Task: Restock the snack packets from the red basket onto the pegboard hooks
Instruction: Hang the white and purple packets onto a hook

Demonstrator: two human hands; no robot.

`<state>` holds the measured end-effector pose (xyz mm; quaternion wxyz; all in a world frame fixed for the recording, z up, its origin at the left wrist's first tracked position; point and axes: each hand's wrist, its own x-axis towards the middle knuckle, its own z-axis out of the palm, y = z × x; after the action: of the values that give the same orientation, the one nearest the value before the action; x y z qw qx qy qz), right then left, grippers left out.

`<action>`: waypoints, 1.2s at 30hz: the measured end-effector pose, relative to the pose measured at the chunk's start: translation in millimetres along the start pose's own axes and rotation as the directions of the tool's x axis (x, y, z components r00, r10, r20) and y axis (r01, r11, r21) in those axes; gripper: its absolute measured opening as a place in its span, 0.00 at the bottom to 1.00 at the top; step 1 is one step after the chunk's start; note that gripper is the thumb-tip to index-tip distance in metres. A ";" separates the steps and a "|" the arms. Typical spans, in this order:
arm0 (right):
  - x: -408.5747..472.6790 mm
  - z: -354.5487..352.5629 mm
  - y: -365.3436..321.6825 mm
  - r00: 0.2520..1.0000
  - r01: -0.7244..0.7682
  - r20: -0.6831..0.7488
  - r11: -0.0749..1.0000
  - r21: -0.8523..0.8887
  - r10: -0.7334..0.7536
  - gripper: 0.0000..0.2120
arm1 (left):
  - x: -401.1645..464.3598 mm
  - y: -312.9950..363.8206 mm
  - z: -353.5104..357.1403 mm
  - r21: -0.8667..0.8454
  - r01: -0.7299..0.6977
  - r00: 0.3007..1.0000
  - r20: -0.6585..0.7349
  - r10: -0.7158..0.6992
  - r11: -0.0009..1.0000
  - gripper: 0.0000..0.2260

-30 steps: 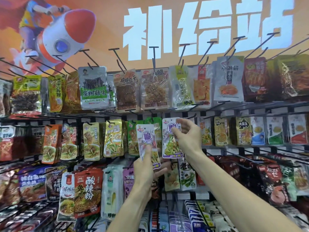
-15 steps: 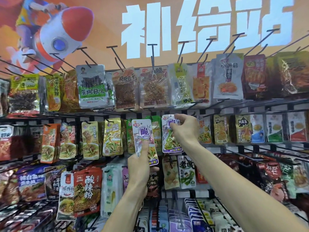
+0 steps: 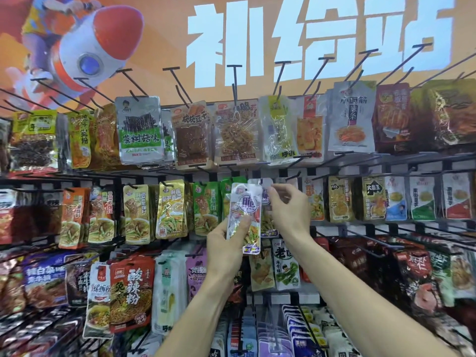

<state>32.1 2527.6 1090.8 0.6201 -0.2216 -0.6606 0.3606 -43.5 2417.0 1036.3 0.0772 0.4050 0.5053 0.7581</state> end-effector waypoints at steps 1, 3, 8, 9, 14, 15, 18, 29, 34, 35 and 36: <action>-8.2 -5.8 -0.8 0.999 -0.023 0.029 0.992 0.121 0.020 0.10 | 0.0 -0.3 3.7 0.005 -0.009 1.000 0.012 0.009 1.000 0.11; -17.3 -11.4 -0.8 0.994 -0.054 0.100 0.969 0.242 0.031 0.12 | 2.1 -4.2 12.8 0.019 -0.012 1.000 0.014 0.012 1.000 0.12; 5.0 -9.3 2.7 0.997 -0.029 0.078 0.971 0.236 0.010 0.13 | 17.3 5.9 22.6 0.290 -0.101 0.993 -0.035 0.116 0.952 0.25; 10.6 -9.1 3.5 0.997 -0.021 0.082 0.972 0.233 0.002 0.13 | 22.7 9.8 21.3 0.336 -0.158 0.985 -0.014 0.172 0.928 0.28; 29.4 1.5 7.1 0.994 0.003 0.109 0.991 0.137 -0.018 0.16 | 51.2 22.0 24.2 0.567 -0.347 0.936 0.164 0.310 0.747 0.27; 32.5 3.0 6.9 0.995 0.013 0.100 0.993 0.116 -0.024 0.16 | 55.7 21.6 24.9 0.595 -0.359 0.931 0.179 0.317 0.719 0.27; 39.3 6.4 6.4 0.995 0.026 0.090 0.996 0.088 -0.034 0.17 | 63.0 19.9 26.0 0.636 -0.376 0.924 0.203 0.324 0.674 0.25; 53.9 17.5 27.8 0.995 0.103 0.042 0.948 -0.301 -0.095 0.14 | 83.8 -1.3 30.1 0.872 -0.362 0.915 0.263 0.306 0.330 0.29; 61.1 25.1 29.1 0.995 0.093 0.057 0.933 -0.349 -0.078 0.15 | 90.4 -5.0 35.7 0.897 -0.340 0.917 0.249 0.310 0.284 0.30; 60.9 24.7 30.2 0.995 0.092 0.057 0.936 -0.341 -0.077 0.15 | 89.4 -5.9 36.1 0.893 -0.343 0.917 0.252 0.309 0.290 0.29; 59.1 22.7 31.1 0.995 0.093 0.057 0.940 -0.328 -0.078 0.15 | 87.5 -6.0 35.9 0.888 -0.353 0.913 0.259 0.315 0.294 0.29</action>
<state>-2.7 2586.7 1107.1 0.5750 -0.2855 -0.7338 0.2224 -78.1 2491.2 1084.0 -0.3120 0.4867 0.7430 0.3372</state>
